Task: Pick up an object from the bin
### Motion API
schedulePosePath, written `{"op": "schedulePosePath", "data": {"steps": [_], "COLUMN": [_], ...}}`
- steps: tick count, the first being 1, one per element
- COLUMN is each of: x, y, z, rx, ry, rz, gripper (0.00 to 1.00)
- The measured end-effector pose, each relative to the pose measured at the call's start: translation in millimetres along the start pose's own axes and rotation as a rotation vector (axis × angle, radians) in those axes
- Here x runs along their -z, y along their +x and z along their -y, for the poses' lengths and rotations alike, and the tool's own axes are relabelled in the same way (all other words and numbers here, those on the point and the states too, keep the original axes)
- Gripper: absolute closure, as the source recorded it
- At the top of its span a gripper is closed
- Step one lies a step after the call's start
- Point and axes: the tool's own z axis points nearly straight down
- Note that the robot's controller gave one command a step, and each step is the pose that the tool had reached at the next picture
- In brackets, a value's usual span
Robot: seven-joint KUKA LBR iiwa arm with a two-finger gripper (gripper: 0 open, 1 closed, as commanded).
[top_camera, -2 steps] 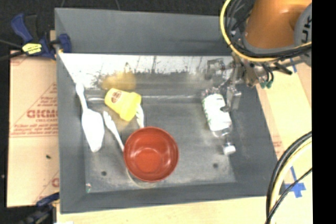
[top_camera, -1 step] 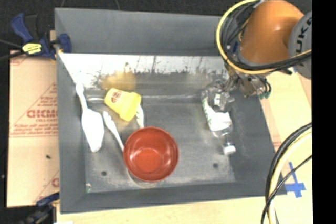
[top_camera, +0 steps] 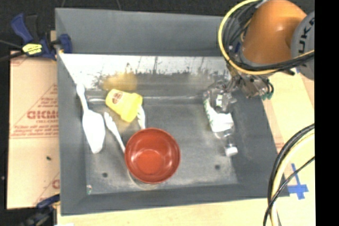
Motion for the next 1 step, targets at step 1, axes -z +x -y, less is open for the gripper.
{"op": "schedulePosePath", "data": {"steps": [1], "x": [-0.8], "y": [0.2], "z": [-1.9], "rx": [0.026], "ry": [0.001], "rz": [-0.001], "gripper": [1.00]}}
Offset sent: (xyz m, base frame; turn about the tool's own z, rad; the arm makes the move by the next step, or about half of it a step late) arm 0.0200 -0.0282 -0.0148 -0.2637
